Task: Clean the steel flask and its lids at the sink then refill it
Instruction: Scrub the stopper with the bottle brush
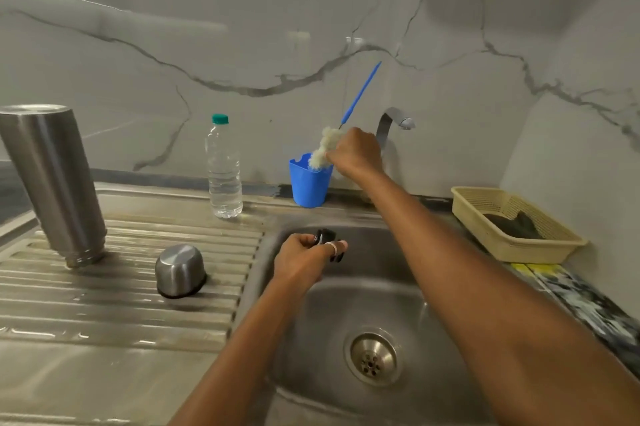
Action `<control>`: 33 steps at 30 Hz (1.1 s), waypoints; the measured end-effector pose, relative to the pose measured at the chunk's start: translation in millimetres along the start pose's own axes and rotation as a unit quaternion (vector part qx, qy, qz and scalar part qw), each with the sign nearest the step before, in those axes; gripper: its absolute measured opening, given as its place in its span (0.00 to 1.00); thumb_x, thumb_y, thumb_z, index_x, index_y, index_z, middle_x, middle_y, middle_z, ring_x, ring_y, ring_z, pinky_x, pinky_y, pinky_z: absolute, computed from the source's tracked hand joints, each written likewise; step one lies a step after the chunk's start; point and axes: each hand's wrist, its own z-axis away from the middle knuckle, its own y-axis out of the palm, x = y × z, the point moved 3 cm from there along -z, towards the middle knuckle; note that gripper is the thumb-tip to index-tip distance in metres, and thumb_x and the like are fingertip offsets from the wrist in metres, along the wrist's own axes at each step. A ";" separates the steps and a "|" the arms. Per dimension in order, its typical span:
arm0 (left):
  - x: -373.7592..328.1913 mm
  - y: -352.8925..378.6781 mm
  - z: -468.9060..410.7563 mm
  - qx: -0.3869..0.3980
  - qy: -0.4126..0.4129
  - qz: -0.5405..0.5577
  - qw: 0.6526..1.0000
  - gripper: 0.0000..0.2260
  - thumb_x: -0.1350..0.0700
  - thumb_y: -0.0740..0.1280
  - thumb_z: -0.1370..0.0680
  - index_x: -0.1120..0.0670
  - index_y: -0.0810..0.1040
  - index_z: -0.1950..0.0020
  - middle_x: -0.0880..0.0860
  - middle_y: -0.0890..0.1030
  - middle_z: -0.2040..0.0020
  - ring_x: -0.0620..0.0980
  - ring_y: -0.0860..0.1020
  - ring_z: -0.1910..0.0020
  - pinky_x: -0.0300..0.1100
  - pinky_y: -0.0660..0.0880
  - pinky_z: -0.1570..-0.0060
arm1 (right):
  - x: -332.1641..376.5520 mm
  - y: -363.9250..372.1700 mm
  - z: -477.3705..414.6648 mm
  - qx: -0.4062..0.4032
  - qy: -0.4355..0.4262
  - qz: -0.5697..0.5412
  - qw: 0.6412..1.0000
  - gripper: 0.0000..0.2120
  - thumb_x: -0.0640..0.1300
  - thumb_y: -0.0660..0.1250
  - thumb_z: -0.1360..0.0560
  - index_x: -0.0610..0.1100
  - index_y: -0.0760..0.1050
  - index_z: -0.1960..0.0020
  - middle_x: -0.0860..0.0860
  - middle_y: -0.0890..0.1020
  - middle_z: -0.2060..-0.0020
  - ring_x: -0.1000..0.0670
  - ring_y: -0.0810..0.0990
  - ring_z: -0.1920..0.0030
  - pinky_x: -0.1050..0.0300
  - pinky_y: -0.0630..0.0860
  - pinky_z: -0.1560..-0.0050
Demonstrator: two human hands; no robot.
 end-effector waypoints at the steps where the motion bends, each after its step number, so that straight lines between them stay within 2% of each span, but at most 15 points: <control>1: 1.3 -1.7 -3.0 -0.007 -0.003 0.004 1.000 0.17 0.46 0.80 0.31 0.55 0.80 0.54 0.51 0.81 0.61 0.48 0.79 0.60 0.41 0.75 0.63 | 9.2 1.0 -4.2 -0.011 -0.070 0.072 0.995 0.06 0.39 0.69 0.24 0.38 0.76 0.49 0.44 0.79 0.54 0.44 0.79 0.54 0.51 0.75 0.57; 3: 2.6 -3.9 -6.7 -0.016 -0.001 0.014 1.000 0.15 0.46 0.79 0.30 0.54 0.79 0.57 0.49 0.77 0.66 0.48 0.76 0.65 0.41 0.74 0.64 | 25.2 8.2 -11.1 -0.015 -0.205 0.202 0.957 0.05 0.33 0.68 0.25 0.38 0.74 0.50 0.43 0.78 0.53 0.42 0.79 0.50 0.51 0.75 0.56; 5: 3.0 -3.4 -6.6 -0.012 0.002 0.019 1.000 0.15 0.46 0.78 0.29 0.55 0.79 0.56 0.48 0.76 0.66 0.47 0.75 0.65 0.41 0.74 0.64 | 35.5 16.0 -23.5 0.002 -0.302 0.302 0.904 0.09 0.28 0.67 0.27 0.38 0.74 0.50 0.44 0.76 0.51 0.43 0.76 0.46 0.50 0.74 0.54; 7: 2.7 -1.2 -4.8 -0.002 0.001 0.029 1.000 0.16 0.46 0.77 0.27 0.57 0.82 0.51 0.49 0.78 0.62 0.47 0.77 0.62 0.40 0.76 0.63 | 45.0 17.6 -32.5 -0.001 -0.350 0.388 0.852 0.11 0.27 0.66 0.27 0.39 0.76 0.49 0.45 0.77 0.51 0.44 0.74 0.46 0.51 0.73 0.53; 9: 2.1 -0.1 -4.2 0.006 0.001 0.035 0.999 0.19 0.46 0.77 0.27 0.58 0.82 0.46 0.50 0.78 0.60 0.47 0.77 0.60 0.40 0.77 0.62 | 51.7 20.5 -39.6 0.000 -0.353 0.453 0.818 0.09 0.29 0.65 0.27 0.40 0.77 0.50 0.46 0.78 0.52 0.45 0.73 0.49 0.52 0.70 0.52; 12: 3.3 -0.4 -6.4 0.005 0.001 0.043 0.999 0.20 0.44 0.77 0.28 0.56 0.81 0.44 0.50 0.79 0.57 0.47 0.78 0.59 0.39 0.76 0.61 | 53.4 24.2 -45.6 0.060 -0.304 0.494 0.812 0.07 0.35 0.67 0.24 0.44 0.78 0.49 0.46 0.79 0.49 0.46 0.71 0.52 0.53 0.67 0.52; 13: 3.8 -0.4 -7.0 0.005 0.003 0.044 0.999 0.20 0.44 0.77 0.28 0.56 0.80 0.44 0.50 0.79 0.57 0.47 0.78 0.59 0.39 0.76 0.61 | 52.4 24.4 -48.3 0.081 -0.289 0.495 0.816 0.05 0.37 0.67 0.24 0.44 0.78 0.49 0.46 0.79 0.51 0.46 0.72 0.53 0.52 0.66 0.51; 14: 4.2 -0.5 -7.4 0.005 0.003 0.048 0.999 0.19 0.45 0.77 0.27 0.56 0.80 0.46 0.50 0.79 0.58 0.47 0.78 0.60 0.39 0.76 0.61 | 52.6 22.6 -48.8 0.101 -0.275 0.487 0.823 0.02 0.38 0.67 0.24 0.44 0.77 0.53 0.47 0.78 0.55 0.46 0.73 0.54 0.51 0.67 0.51; 16: 4.6 -0.2 -8.3 0.008 0.004 0.054 0.998 0.17 0.45 0.77 0.26 0.56 0.81 0.48 0.50 0.78 0.59 0.47 0.77 0.60 0.39 0.76 0.61 | 52.1 22.1 -49.7 0.145 -0.247 0.474 0.832 0.07 0.40 0.67 0.25 0.46 0.72 0.61 0.49 0.76 0.61 0.46 0.75 0.56 0.51 0.68 0.51; 18: 4.7 0.6 -7.5 0.012 0.007 0.062 0.998 0.16 0.45 0.77 0.26 0.56 0.81 0.48 0.49 0.78 0.59 0.47 0.77 0.59 0.39 0.76 0.61 | 50.6 23.8 -48.2 0.169 -0.227 0.474 0.834 0.07 0.41 0.69 0.27 0.47 0.73 0.61 0.49 0.77 0.61 0.46 0.78 0.56 0.50 0.72 0.52; 20: 4.4 1.2 -6.6 0.013 0.010 0.065 0.998 0.17 0.45 0.77 0.27 0.56 0.81 0.47 0.49 0.78 0.59 0.47 0.77 0.58 0.39 0.76 0.62 | 48.8 26.6 -46.7 0.167 -0.226 0.475 0.834 0.02 0.41 0.70 0.26 0.46 0.77 0.55 0.49 0.80 0.55 0.45 0.79 0.55 0.51 0.74 0.55; 23: 5.4 1.4 -7.6 0.017 0.013 0.064 0.998 0.15 0.44 0.76 0.26 0.54 0.80 0.50 0.49 0.78 0.59 0.46 0.77 0.58 0.39 0.77 0.61 | 44.4 33.2 -49.3 0.135 -0.249 0.482 0.829 0.12 0.40 0.70 0.25 0.47 0.81 0.42 0.49 0.82 0.49 0.45 0.79 0.56 0.51 0.72 0.58; 28: 4.2 0.5 -9.4 0.015 0.022 0.079 0.996 0.18 0.44 0.75 0.25 0.56 0.81 0.45 0.48 0.76 0.61 0.46 0.75 0.61 0.39 0.76 0.61 | 44.7 21.3 -49.7 0.087 -0.264 0.509 0.815 0.12 0.37 0.69 0.24 0.47 0.81 0.42 0.48 0.82 0.48 0.45 0.80 0.55 0.49 0.72 0.56; 31: 2.6 0.2 -7.6 0.013 0.022 0.086 0.996 0.17 0.44 0.74 0.24 0.56 0.82 0.44 0.47 0.76 0.61 0.46 0.74 0.61 0.39 0.74 0.62 | 49.1 1.4 -49.7 0.059 -0.253 0.506 0.822 0.13 0.35 0.68 0.23 0.46 0.81 0.41 0.48 0.81 0.47 0.45 0.77 0.55 0.49 0.70 0.53; 33: 1.7 -0.4 -6.1 0.011 0.024 0.086 0.996 0.17 0.44 0.74 0.24 0.55 0.82 0.43 0.48 0.77 0.59 0.46 0.76 0.58 0.39 0.75 0.63 | 53.1 -13.4 -48.6 0.048 -0.247 0.511 0.822 0.11 0.35 0.69 0.24 0.45 0.80 0.44 0.48 0.80 0.52 0.45 0.75 0.57 0.49 0.68 0.52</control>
